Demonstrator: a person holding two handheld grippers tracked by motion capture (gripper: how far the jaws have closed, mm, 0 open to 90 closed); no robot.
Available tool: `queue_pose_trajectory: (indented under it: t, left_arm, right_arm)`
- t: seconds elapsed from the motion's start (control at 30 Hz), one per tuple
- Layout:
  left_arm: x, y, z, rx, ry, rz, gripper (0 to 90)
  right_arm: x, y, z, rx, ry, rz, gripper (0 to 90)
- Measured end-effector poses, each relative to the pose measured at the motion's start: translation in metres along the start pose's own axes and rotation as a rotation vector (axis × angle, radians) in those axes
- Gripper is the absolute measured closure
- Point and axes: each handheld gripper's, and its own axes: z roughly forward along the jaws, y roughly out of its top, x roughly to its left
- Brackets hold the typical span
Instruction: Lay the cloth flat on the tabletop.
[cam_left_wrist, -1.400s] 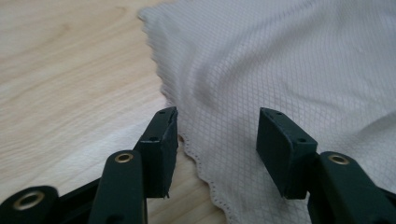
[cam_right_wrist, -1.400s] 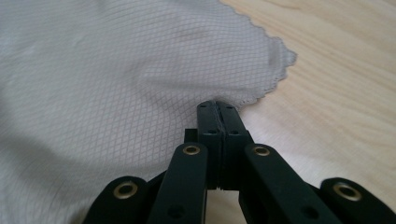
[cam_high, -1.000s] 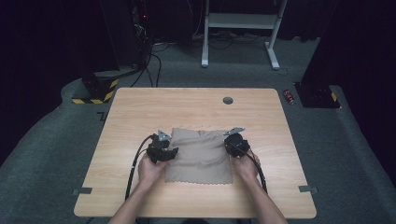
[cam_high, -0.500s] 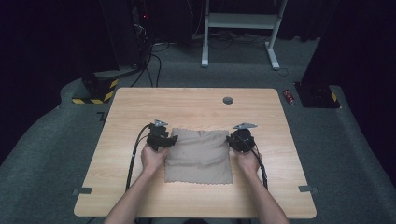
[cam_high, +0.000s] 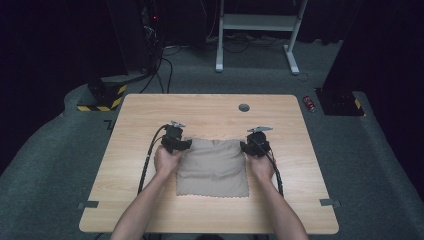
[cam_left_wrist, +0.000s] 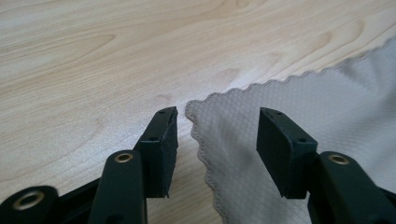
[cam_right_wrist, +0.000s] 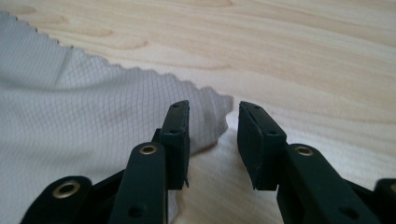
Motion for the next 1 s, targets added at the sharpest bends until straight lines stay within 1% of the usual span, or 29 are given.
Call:
queue_pose_trajectory:
  t: [0.03, 0.1, 0.13, 0.2, 0.23, 0.27, 0.33, 0.4, 0.47, 0.5, 0.53, 0.6, 0.67, 0.7, 0.73, 0.8, 0.87, 0.9, 0.93, 0.97, 1.0]
  left_arm:
    - [0.0, 0.001, 0.001, 0.008, 0.004, 0.007, 49.0]
    - [0.0, 0.001, 0.003, 0.009, 0.015, 0.017, 50.6]
    - [0.0, 0.001, 0.004, 0.014, 0.017, 0.017, 52.1]
    - [0.001, -0.001, 0.005, 0.013, 0.009, 0.022, 55.1]
    - [0.001, -0.001, 0.005, 0.011, -0.001, 0.026, 56.8]
    - [0.001, 0.0, 0.005, 0.013, -0.007, 0.033, 61.9]
    - [0.0, 0.0, 0.005, 0.012, -0.017, 0.049, 68.1]
    - [-0.002, 0.0, 0.005, 0.014, -0.032, 0.057, 75.7]
    - [-0.001, 0.001, 0.005, 0.018, -0.046, 0.056, 86.3]
    - [0.0, 0.001, 0.005, 0.024, -0.057, 0.04, 88.8]
    - [0.001, 0.003, 0.004, 0.021, -0.057, 0.039, 89.3]
    - [0.002, 0.006, 0.001, -0.011, -0.059, 0.033, 89.7]
    - [0.004, 0.01, -0.003, -0.039, -0.07, 0.017, 89.8]
    - [0.006, 0.013, -0.005, -0.051, -0.072, 0.007, 89.8]
    - [0.006, 0.014, -0.006, -0.061, -0.068, 0.004, 89.7]
    - [0.008, 0.016, -0.007, -0.081, -0.051, -0.005, 89.7]
    - [0.009, 0.015, -0.004, -0.082, -0.047, -0.018, 89.6]
    - [0.01, 0.014, -0.002, -0.073, -0.037, -0.009, 89.5]
    - [0.009, 0.013, 0.0, -0.07, -0.031, -0.012, 89.4]
    - [0.008, 0.012, 0.003, -0.063, -0.013, -0.001, 89.3]
    - [0.008, 0.012, 0.005, -0.066, -0.008, -0.003, 89.2]
  right_arm:
    - [0.0, 0.003, 0.001, 0.002, -0.001, -0.003, 64.0]
    - [0.002, 0.004, 0.004, -0.007, -0.027, -0.011, 64.4]
    - [0.001, 0.004, 0.007, 0.023, -0.028, -0.009, 64.4]
    - [0.002, 0.006, 0.009, 0.038, -0.033, -0.015, 68.7]
    - [0.002, 0.008, 0.009, 0.043, -0.029, -0.022, 71.3]
    - [0.003, 0.01, 0.01, 0.053, -0.028, -0.036, 74.5]
    - [0.005, 0.011, 0.012, 0.056, -0.025, -0.063, 82.2]
    - [0.007, 0.011, 0.012, 0.061, -0.011, -0.069, 88.3]
    - [0.009, 0.012, 0.012, 0.065, -0.018, -0.076, 89.2]
    - [0.009, 0.012, 0.012, 0.066, -0.02, -0.076, 89.3]
    - [0.008, 0.012, 0.011, 0.066, -0.023, -0.077, 89.5]
    - [0.007, 0.013, 0.008, 0.046, -0.028, -0.08, 89.6]
    - [0.007, 0.016, 0.004, 0.024, -0.033, -0.082, 89.6]
    - [0.006, 0.017, 0.003, 0.021, -0.034, -0.085, 89.6]
    - [0.006, 0.021, 0.004, 0.033, -0.035, -0.091, 89.6]
    - [0.006, 0.026, 0.002, 0.016, -0.042, -0.093, 89.6]
    - [0.007, 0.029, 0.003, 0.001, -0.047, -0.101, 89.5]
    - [0.007, 0.031, 0.007, 0.026, -0.052, -0.105, 89.5]
    - [0.007, 0.032, 0.01, 0.035, -0.059, -0.107, 89.6]
    - [0.007, 0.032, 0.011, 0.032, -0.061, -0.103, 89.6]
    - [0.008, 0.034, 0.013, 0.028, -0.068, -0.103, 89.5]
